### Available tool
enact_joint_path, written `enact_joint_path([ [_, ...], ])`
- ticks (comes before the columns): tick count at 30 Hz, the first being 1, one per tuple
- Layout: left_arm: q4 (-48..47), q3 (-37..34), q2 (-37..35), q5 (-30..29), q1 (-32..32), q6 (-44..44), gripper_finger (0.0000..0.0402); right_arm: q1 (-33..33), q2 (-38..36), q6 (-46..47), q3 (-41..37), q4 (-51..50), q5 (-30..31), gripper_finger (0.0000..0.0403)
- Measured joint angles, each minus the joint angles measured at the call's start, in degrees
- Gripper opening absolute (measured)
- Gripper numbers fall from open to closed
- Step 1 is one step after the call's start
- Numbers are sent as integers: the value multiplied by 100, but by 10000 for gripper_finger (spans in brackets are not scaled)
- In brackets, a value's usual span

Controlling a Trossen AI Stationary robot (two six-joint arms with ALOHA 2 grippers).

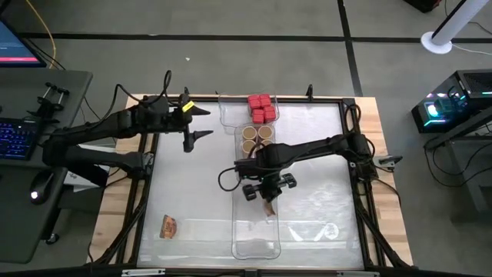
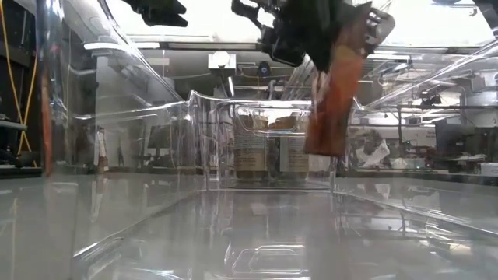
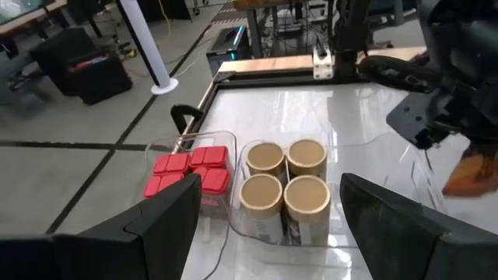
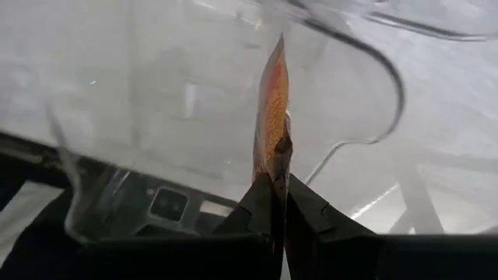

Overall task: Sort spices by type
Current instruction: Put the bottom right orange seasoning pack into the bottom transparent bin

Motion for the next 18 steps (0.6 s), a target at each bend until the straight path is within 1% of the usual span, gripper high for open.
enact_joint_path([
  [5, -175, -2, -1, -13, 0, 68, 294, 7, 0, 250, -297, 34, -9, 4],
  [9, -222, -2, -1, -15, 1, 70, 294, 9, 0, 336, -509, 374, -42, 18],
  [14, -222, -2, -1, -15, 0, 72, 294, 9, 0, 339, -582, 502, 10, 27],
  [18, -230, -2, -1, -15, 0, 72, 294, 7, 0, 393, -582, 501, 166, 30],
])
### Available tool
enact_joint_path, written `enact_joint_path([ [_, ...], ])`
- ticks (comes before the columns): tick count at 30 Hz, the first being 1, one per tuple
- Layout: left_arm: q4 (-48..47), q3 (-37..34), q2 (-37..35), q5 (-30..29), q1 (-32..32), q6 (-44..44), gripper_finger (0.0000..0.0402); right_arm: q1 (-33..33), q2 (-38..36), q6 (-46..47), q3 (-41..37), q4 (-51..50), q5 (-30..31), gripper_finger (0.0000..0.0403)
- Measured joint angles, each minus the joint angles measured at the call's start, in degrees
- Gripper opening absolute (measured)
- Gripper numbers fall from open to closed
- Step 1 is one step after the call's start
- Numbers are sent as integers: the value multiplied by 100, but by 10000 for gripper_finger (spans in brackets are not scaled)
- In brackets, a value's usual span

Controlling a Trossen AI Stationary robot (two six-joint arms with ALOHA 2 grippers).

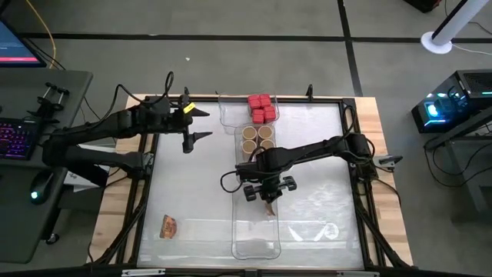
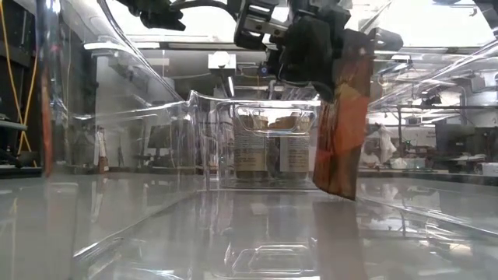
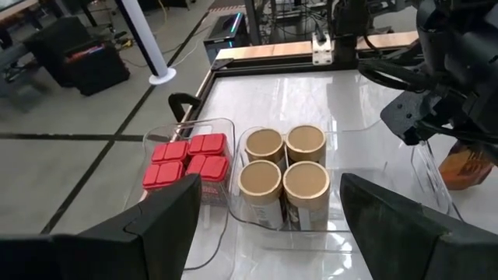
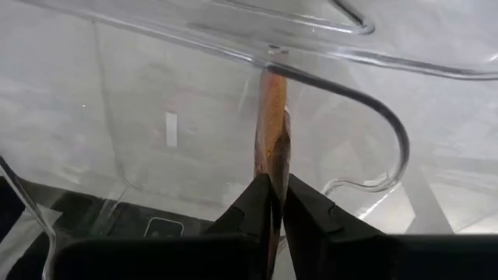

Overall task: Sort spices by type
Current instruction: Put the bottom right orange seasoning pack into the bottom transparent bin, then put the top orange seasoning pack into the bottom transparent bin

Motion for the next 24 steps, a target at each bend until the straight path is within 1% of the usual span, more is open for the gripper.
enact_joint_path([
  [3, -20, 0, 0, 0, 0, 0, 294, 0, 0, 50, 0, 0, 11, 32],
  [6, -82, 0, 0, 0, 0, 2, 294, 0, 0, 77, 0, -1, 19, 48],
  [11, -148, 0, 0, 0, 0, 87, 294, 0, 0, 41, 0, -1, 62, 98],
  [17, -158, 0, 0, -45, 0, 103, 294, 0, -30, -208, 0, -44, -211, 159],
  [21, -176, 0, 0, -242, 0, 112, 294, -9, -88, -370, 10, -89, -234, 183],
  [24, -262, 0, 0, -607, 0, 151, 294, -42, -98, -516, 249, -298, -196, 189],
])
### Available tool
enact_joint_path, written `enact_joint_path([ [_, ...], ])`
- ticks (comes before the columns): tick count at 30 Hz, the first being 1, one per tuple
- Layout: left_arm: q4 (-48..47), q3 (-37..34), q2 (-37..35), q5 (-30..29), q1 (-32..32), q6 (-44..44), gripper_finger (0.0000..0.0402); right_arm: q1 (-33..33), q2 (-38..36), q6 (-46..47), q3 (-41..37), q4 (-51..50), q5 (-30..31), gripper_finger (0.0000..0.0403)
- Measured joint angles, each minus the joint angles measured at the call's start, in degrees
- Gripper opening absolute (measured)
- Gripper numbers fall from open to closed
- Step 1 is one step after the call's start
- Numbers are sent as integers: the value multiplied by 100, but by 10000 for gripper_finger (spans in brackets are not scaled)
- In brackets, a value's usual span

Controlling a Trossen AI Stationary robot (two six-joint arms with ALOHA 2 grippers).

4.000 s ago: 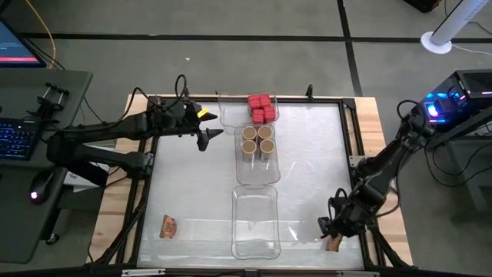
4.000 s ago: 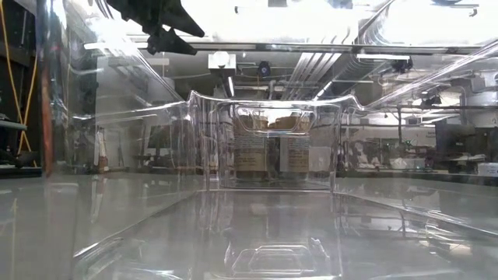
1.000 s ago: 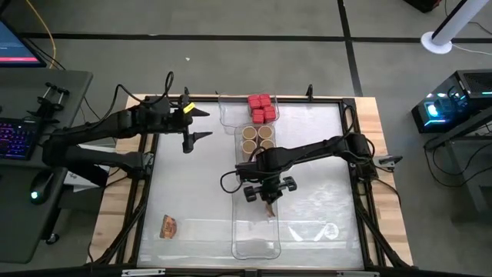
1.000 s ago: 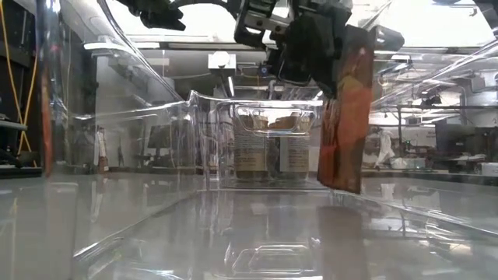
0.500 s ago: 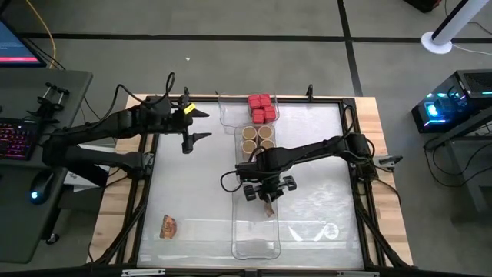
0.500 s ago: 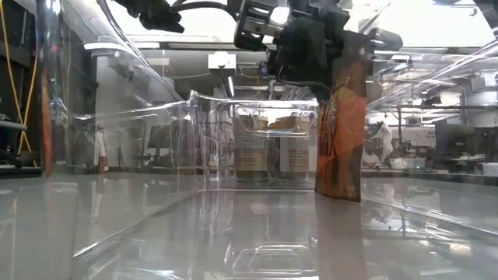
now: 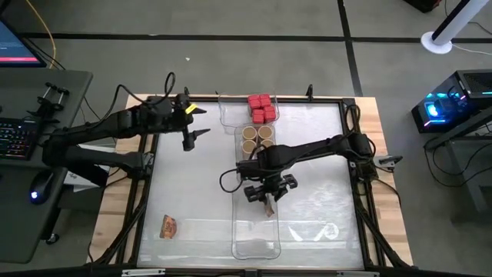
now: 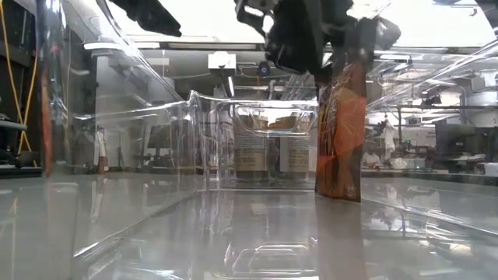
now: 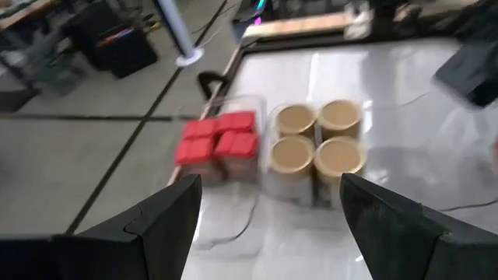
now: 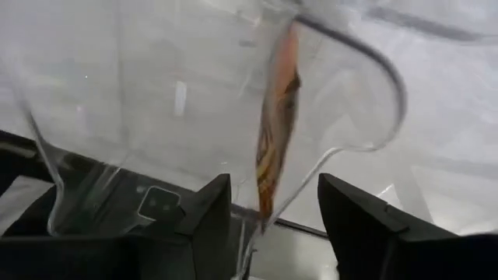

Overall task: Sort spices by type
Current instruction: Put the top orange seasoning pack into the bottom transparent bin

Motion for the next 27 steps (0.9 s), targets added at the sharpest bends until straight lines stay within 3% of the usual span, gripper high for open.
enact_joint_path([
  [5, -259, -2, 2, -577, 0, 0, 294, -118, -7, -436, 650, -636, 358, 191],
  [10, -532, -2, 3, -652, 0, -128, 294, -258, -11, -981, 1593, -1363, 722, 191],
  [16, -945, -2, 4, -650, 0, -712, 294, -605, -20, -1558, 2870, -1834, 1987, 191],
  [18, -974, -7, 22, -737, 13, -1296, 294, -762, -21, -1791, 3221, -1796, 2470, 191],
  [21, -1195, -7, 97, -1212, 114, -2491, 294, -1036, -311, -2075, 2954, -1460, 2852, 191],
  [27, -2310, -149, 198, -2620, 584, -4458, 294, -1508, -538, -2968, 2826, -1758, 3322, 191],
])
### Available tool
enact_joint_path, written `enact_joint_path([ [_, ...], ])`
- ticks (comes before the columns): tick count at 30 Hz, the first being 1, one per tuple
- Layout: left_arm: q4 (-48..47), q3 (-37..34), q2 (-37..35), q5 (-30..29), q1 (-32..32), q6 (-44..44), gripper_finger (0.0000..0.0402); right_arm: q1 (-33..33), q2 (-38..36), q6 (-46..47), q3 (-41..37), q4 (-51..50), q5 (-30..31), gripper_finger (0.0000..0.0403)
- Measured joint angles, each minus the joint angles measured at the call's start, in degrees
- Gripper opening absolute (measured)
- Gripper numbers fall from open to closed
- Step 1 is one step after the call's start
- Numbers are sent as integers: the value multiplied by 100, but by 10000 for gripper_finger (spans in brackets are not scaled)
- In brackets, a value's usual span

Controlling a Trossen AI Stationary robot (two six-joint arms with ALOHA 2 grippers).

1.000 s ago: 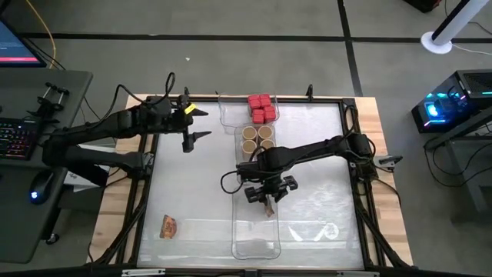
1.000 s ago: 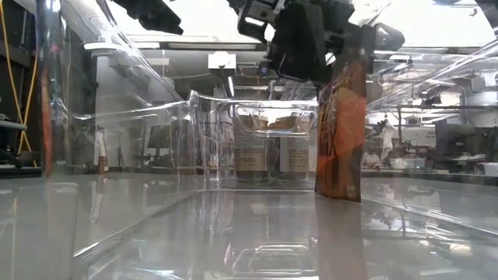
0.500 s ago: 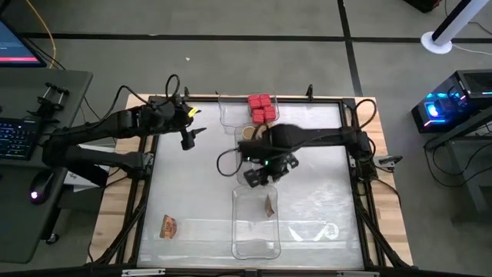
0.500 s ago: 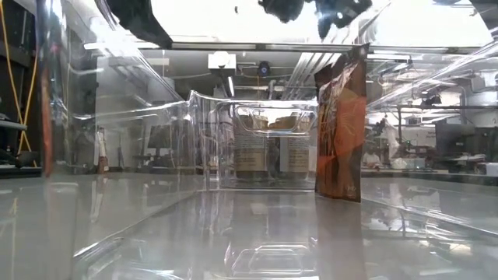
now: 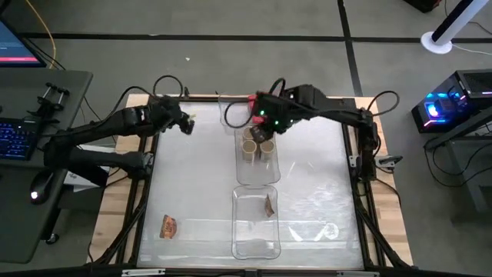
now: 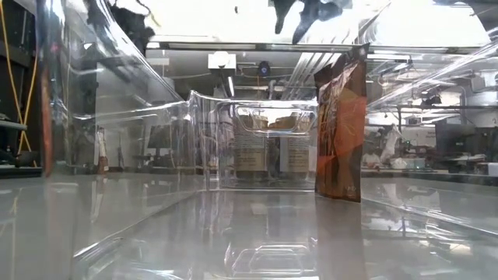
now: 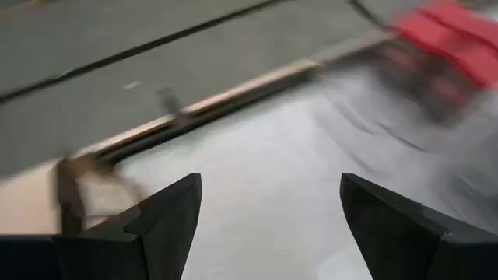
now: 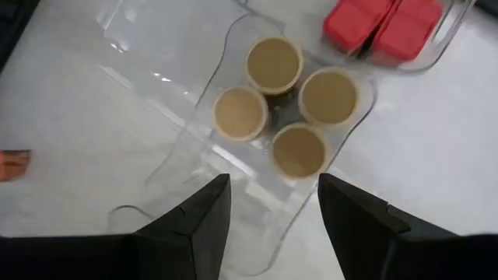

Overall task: Sort spices by type
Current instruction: Put the top orange seasoning pack into the bottom transparent bin

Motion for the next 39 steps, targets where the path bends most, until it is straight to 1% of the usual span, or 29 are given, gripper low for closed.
enact_joint_path([
  [2, 49, -215, 0, -282, 290, -456, 294, -155, -28, -375, 0, 7, -2, 191],
  [4, 241, -475, 62, -325, 708, -651, 294, -273, -34, -689, 0, 7, -2, 191],
  [8, 392, -1024, 406, 208, 1562, -899, 294, -464, -39, -1276, 0, -57, -7, 191],
  [11, 287, -1185, 662, 549, 1933, -1174, 294, -554, -39, -1660, 0, -76, -40, 191],
  [13, 248, -1211, 737, 792, 2040, -1464, 294, -603, -39, -1890, 0, -76, -55, 191],
  [14, 251, -1227, 762, 782, 2053, -1553, 294, -631, -39, -2002, 0, -78, -62, 191],
  [18, 442, -1364, 831, 124, 2042, -2076, 294, -768, -39, -2358, -2, -76, -159, 191],
  [20, 525, -1426, 872, -113, 2073, -2366, 294, -829, -39, -2518, -2, -76, -189, 191],
  [26, 589, -1444, 1036, -521, 2209, -2532, 294, -976, -39, -2793, -2, -76, -328, 191],
  [29, 593, -1444, 1274, -639, 2309, -2739, 294, -1014, -39, -2906, -2, -76, -343, 191],
  [34, 721, -1444, 1797, -630, 2453, -2439, 294, -1042, -39, -2944, -4, -76, -350, 191],
  [37, 678, -1444, 1962, -425, 2454, -2086, 294, -1041, -39, -2960, -4, -76, -350, 191],
  [39, 672, -1444, 2032, -327, 2450, -2017, 294, -1041, -39, -2957, -4, -71, -349, 191],
])
